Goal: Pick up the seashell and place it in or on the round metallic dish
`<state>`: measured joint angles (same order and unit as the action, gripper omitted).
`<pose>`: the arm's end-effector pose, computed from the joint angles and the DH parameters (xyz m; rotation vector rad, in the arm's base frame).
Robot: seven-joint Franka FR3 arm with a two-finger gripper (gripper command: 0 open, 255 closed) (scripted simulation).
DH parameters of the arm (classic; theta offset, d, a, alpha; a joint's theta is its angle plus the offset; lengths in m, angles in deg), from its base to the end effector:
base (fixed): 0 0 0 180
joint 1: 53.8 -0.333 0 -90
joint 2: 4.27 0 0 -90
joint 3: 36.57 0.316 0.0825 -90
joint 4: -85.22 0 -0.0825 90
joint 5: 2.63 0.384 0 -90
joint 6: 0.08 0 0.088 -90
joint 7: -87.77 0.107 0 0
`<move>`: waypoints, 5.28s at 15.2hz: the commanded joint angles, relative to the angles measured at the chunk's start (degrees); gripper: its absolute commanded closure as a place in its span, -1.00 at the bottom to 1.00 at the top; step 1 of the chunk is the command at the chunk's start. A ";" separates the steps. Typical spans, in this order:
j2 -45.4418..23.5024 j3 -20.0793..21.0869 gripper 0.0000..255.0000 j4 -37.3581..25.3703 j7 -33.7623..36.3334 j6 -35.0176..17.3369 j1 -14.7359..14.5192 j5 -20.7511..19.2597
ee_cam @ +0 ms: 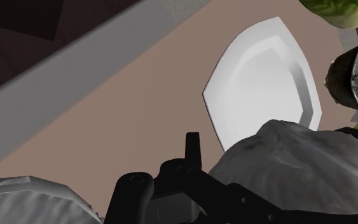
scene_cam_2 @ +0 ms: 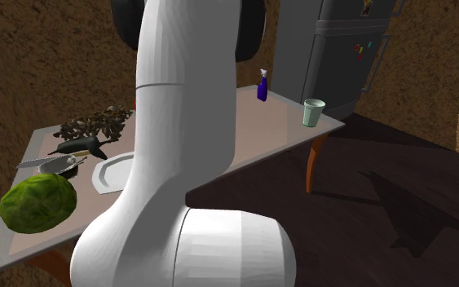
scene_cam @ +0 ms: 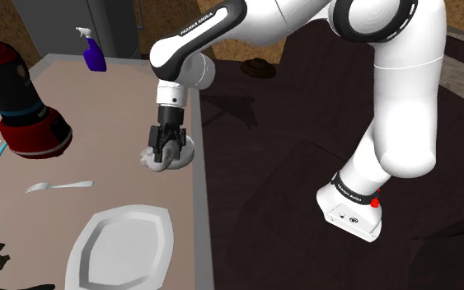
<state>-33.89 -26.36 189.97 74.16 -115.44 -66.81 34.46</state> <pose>0.5566 0.2708 0.2438 -2.4873 -0.3091 0.4872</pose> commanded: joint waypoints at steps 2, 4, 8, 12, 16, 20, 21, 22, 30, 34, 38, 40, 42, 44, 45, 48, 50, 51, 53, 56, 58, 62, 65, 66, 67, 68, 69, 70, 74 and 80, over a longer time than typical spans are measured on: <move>1.58 0.01 1.00 -0.06 0.93 1.36 0.09 -0.18; 2.41 0.00 1.00 -0.17 1.47 2.17 0.16 -0.30; 0.35 -1.92 1.00 -5.22 -0.02 7.16 3.09 -2.38; -2.63 -3.62 1.00 -11.69 -1.28 12.41 5.94 -4.31; -6.66 -5.06 1.00 -19.85 -2.22 18.07 8.73 -6.06; -10.44 -4.39 -1.00 -24.18 -1.60 22.93 12.04 -1.59; -14.83 -3.51 -1.00 -29.01 -0.19 27.62 15.24 2.64; -19.39 -2.47 -1.00 -33.57 1.74 31.80 18.31 6.76; -37.15 4.40 -1.00 -43.26 12.07 40.94 29.45 24.67; -34.87 4.77 -1.00 -39.03 10.65 38.73 28.49 25.25; -34.58 4.84 -1.00 -38.47 10.47 38.42 28.35 25.34; -34.58 4.84 -1.00 -38.47 10.47 38.42 28.35 25.34; -34.59 4.84 -1.00 -38.49 10.47 38.42 28.35 25.34; -34.59 4.84 1.00 -38.49 10.47 38.42 28.35 25.34; -34.59 4.84 1.00 -38.49 10.47 38.42 28.35 25.34; -34.59 4.84 1.00 -38.49 10.47 38.42 28.35 25.34; -34.59 4.84 1.00 -38.49 10.47 38.42 28.35 25.34; -34.59 4.84 1.00 -38.49 10.47 38.42 28.35 25.34; -34.59 4.84 -1.00 -38.49 10.47 38.42 28.35 25.34; -5.43 -3.63 -1.00 -4.34 17.22 1.61 15.89 23.72; 2.55 -9.31 -1.00 5.64 36.17 -21.69 1.58 13.60; 1.61 -19.28 -1.00 8.21 60.86 -33.04 -13.95 -3.30; -0.51 -18.64 -1.00 7.27 60.20 -34.22 -13.82 -2.29; -1.23 -18.40 -1.00 6.93 60.00 -34.61 -13.74 -1.99; -1.94 -18.15 -1.00 6.59 59.82 -34.99 -13.67 -1.70; -2.36 -18.01 -1.00 6.38 59.71 -35.21 -13.62 -1.54; -2.36 -18.01 -1.00 6.39 59.71 -35.22 -13.62 -1.54; -2.36 -18.01 -1.00 6.38 59.71 -35.21 -13.62 -1.55; -2.36 -18.01 -1.00 6.38 59.71 -35.21 -13.62 -1.55; -2.34 -18.01 1.00 6.40 59.73 -35.22 -13.64 -1.55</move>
<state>-36.06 -44.38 196.38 133.88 -150.59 -80.44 32.91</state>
